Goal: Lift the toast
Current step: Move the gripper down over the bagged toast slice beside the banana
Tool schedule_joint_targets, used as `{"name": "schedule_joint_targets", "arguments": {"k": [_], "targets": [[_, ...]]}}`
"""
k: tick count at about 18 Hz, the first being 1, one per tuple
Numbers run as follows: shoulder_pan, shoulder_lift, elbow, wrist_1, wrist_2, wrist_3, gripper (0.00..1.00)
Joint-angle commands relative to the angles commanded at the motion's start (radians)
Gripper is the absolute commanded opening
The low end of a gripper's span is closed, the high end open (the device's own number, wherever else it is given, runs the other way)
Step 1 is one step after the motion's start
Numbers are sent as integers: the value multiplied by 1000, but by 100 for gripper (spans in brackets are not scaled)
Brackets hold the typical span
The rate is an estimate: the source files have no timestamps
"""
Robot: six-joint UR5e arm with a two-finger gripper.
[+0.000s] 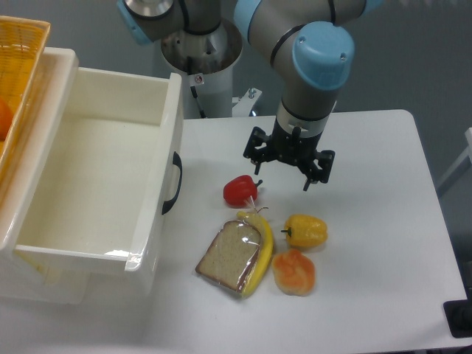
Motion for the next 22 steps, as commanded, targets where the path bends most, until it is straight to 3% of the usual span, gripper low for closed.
{"name": "schedule_joint_targets", "arguments": {"k": [5,9,13,19,22], "targets": [[-9,-11,-5,2,-3,-6,100],[-32,-60,-9,11,-21,-9,100],[-72,-118,-11,67,-23,-12,100],[-91,-198,-8,93,-103,-15,100],[-109,-253,-11,149,-103,-17,100]]}}
